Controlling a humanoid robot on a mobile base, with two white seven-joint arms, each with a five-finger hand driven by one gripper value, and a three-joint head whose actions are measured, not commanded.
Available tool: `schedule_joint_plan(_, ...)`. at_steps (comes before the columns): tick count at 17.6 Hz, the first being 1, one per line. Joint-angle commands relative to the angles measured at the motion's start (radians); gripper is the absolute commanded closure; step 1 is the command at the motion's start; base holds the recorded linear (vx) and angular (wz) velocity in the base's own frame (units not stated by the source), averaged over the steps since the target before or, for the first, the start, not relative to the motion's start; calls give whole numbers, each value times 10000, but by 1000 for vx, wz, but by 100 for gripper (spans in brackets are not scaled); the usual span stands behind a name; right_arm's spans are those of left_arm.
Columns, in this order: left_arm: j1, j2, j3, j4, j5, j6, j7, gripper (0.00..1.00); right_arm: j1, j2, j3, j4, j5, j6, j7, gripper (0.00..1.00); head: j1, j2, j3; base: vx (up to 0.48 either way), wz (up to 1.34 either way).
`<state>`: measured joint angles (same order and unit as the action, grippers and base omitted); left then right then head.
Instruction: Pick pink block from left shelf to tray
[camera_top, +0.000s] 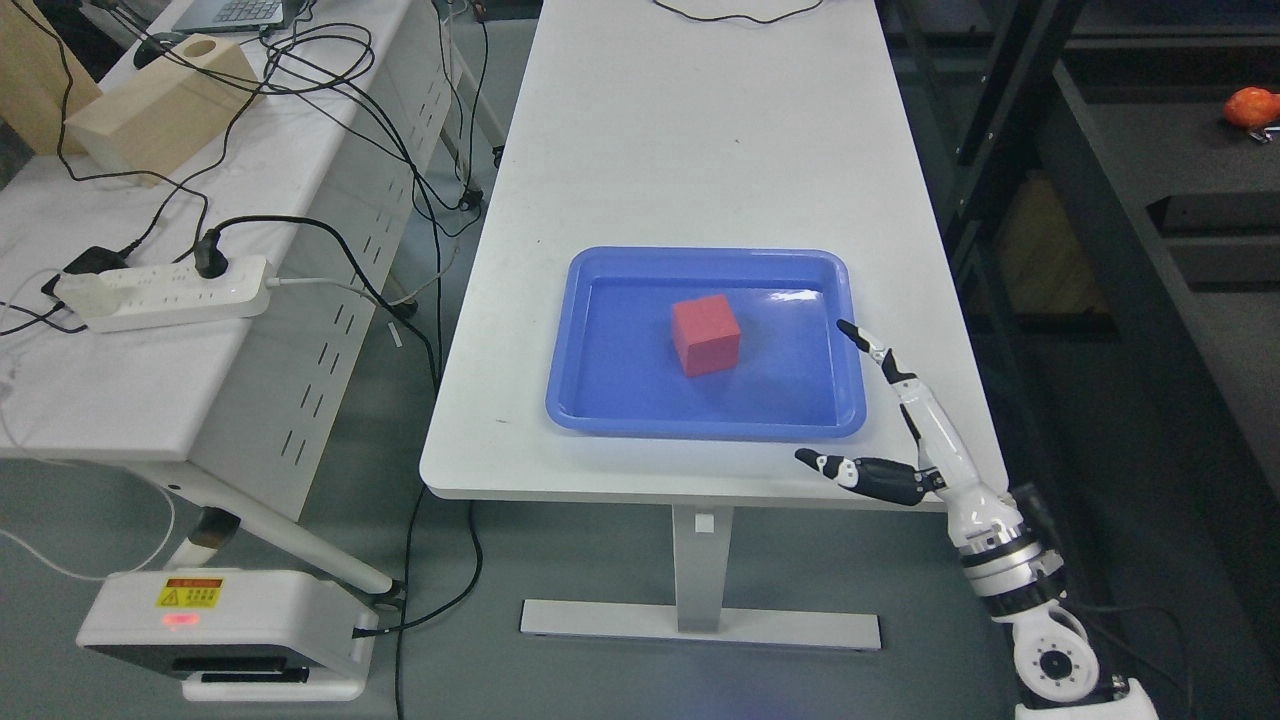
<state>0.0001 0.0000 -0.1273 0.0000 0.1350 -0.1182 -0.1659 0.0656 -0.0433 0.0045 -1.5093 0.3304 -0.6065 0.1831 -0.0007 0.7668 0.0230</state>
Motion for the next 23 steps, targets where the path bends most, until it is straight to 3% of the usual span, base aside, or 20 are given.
schedule_joint_plan(1, 199, 175, 0, -175, 0, 1, 3, 0, 142, 34, -628, -16, -4822, 128, 102, 1, 0, 0, 0, -213, 0)
schedule_joint_plan(10, 199, 175, 0, -175, 0, 1, 3, 0, 203, 19, -536, -1, -4700, 2643, 1360, 0, 0, 0, 0, -172, -13)
schedule_joint_plan(23, 199, 175, 0, -175, 0, 1, 3, 0, 188, 19, -520, -1, -4715, 2783, 1360, 0, 0, 0, 0, -101, -3)
